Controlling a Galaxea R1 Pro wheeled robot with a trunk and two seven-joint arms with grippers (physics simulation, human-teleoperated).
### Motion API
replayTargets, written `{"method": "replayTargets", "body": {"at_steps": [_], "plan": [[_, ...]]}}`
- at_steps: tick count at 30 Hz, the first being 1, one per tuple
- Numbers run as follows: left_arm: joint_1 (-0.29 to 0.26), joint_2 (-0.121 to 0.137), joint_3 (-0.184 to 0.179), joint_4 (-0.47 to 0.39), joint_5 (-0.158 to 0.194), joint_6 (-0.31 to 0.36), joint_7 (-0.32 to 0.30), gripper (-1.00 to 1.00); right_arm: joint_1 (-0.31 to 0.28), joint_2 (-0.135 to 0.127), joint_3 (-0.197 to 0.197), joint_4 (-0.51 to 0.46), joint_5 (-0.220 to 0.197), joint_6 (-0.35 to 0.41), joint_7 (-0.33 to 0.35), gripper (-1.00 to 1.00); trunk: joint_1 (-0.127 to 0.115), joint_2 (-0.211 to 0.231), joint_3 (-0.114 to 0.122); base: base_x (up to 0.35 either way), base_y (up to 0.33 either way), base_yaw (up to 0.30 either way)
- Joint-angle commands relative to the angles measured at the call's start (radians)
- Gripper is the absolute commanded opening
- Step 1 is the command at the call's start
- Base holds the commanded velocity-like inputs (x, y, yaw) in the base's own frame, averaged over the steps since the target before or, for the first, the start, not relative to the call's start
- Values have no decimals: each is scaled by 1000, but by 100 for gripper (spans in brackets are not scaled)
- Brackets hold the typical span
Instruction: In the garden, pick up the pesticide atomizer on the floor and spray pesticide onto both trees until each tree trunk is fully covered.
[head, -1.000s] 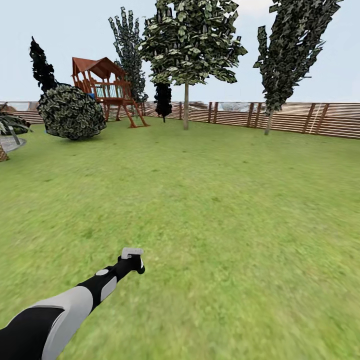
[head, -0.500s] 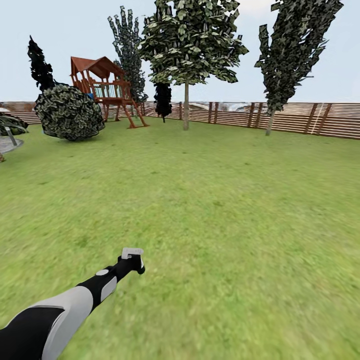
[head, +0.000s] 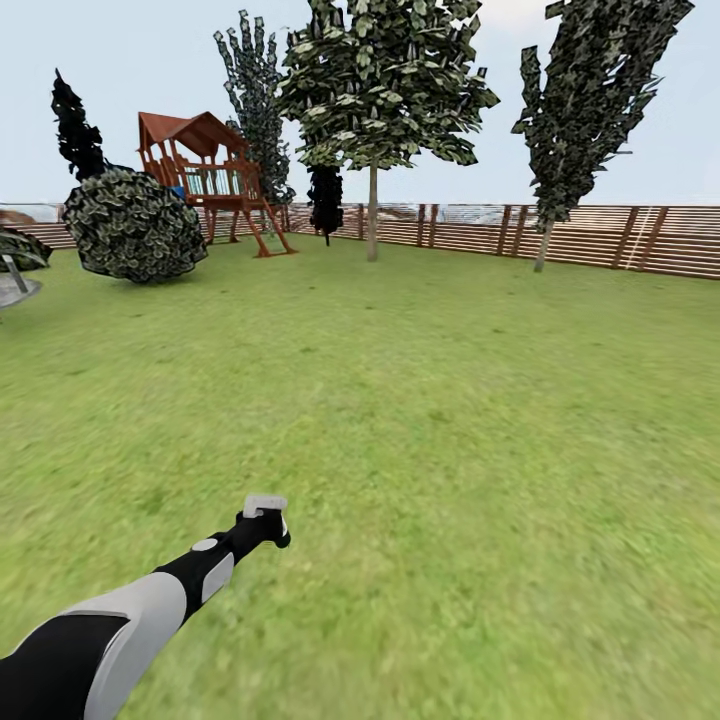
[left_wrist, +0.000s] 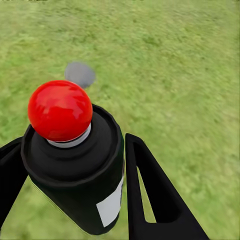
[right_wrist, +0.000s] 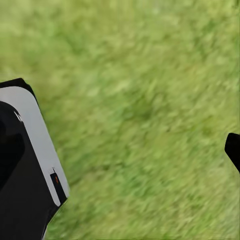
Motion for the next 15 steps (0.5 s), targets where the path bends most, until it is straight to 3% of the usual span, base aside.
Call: {"method": "replayTargets", "body": {"at_steps": [1,15], "plan": [[0,0,1,0,0,0,0,-100,0,0,0,0,0,0,0,100,0,0,0,350,0,0],[0,1,1,0,0,0,0,-100,0,0,0,0,0,0,0,100,0,0,0,350,0,0]]}}
